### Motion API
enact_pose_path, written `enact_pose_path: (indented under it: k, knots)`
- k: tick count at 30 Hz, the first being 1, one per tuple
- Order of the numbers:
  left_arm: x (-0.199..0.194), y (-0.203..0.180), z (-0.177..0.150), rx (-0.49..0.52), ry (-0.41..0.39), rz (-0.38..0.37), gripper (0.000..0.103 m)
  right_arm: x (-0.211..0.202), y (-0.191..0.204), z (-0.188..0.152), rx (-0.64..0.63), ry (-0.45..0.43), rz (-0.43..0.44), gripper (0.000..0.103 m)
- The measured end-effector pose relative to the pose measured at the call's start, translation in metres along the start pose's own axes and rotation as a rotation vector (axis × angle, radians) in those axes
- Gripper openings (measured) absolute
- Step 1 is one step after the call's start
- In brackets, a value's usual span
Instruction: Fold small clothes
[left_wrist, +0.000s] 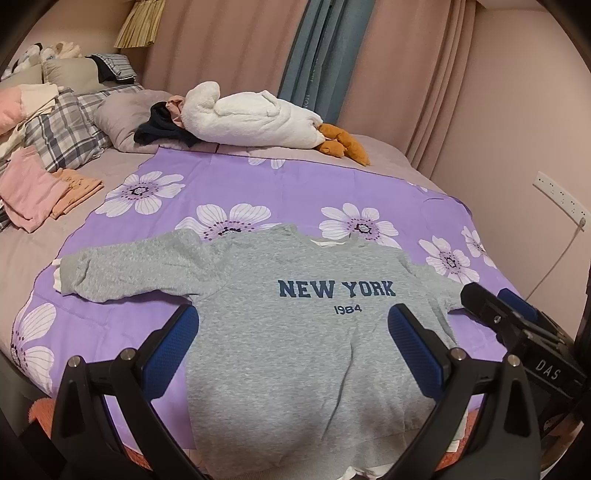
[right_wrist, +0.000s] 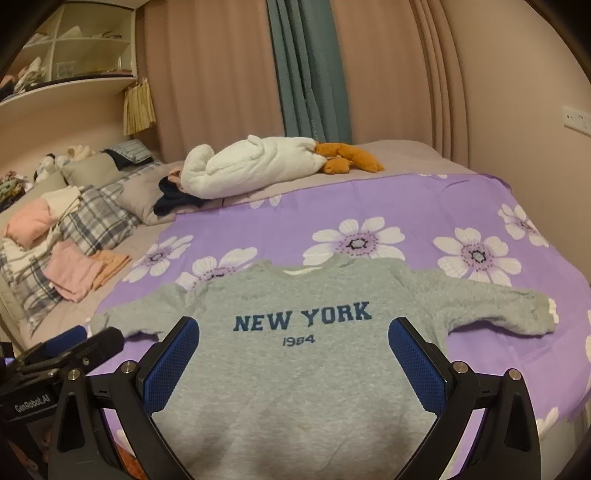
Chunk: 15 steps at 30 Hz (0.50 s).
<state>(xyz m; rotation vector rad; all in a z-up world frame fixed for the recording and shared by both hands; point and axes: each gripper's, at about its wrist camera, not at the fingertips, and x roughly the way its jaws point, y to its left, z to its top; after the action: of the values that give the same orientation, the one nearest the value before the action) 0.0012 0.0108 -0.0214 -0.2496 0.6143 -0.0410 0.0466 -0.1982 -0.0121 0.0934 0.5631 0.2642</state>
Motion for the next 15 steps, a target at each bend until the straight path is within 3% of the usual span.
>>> enact_pose_path:
  k: [8, 15]
  knots:
    - [-0.002, -0.002, 0.015, -0.005, -0.019, -0.024, 0.103, -0.017, 0.009, 0.031, -0.03, -0.08, 0.045, 0.102]
    - [0.014, -0.004, 0.024, -0.007, 0.001, -0.038, 0.103, 0.006, 0.01, 0.051, -0.022, -0.079, 0.103, 0.102]
